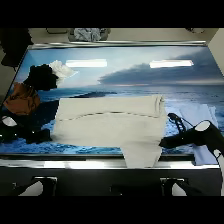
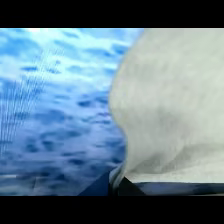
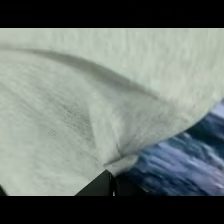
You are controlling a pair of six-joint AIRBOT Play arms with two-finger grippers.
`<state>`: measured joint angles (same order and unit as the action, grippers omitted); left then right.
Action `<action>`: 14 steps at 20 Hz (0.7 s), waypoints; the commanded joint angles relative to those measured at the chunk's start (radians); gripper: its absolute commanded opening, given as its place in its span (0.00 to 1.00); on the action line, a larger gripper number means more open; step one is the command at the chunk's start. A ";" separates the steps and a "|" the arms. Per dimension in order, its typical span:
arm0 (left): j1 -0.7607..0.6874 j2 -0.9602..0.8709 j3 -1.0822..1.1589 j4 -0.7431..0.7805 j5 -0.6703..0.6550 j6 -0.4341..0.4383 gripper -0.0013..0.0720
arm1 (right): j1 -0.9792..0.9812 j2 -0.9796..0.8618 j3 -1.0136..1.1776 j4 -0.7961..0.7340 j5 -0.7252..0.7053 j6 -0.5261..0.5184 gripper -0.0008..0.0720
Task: Fold the shirts.
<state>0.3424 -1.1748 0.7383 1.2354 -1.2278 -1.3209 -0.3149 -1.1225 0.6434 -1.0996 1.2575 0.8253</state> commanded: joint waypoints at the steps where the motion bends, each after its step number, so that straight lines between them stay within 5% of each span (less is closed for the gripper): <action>1: -0.004 0.040 0.153 -0.059 -0.020 -0.038 0.05 | 0.004 0.020 0.182 0.060 0.032 0.014 0.09; 6: -0.061 -0.153 0.391 -0.084 0.011 -0.072 0.05 | 0.112 -0.161 0.454 0.040 -0.187 0.107 0.09; 14: -0.098 -0.533 0.787 -0.129 -0.063 -0.131 0.05 | 0.133 -0.527 0.791 0.084 -0.222 0.196 0.09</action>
<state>0.2619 -1.5959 1.4101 1.1252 -1.2747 -1.4326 -0.1879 -1.5509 1.3495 -1.0462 1.0695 0.9890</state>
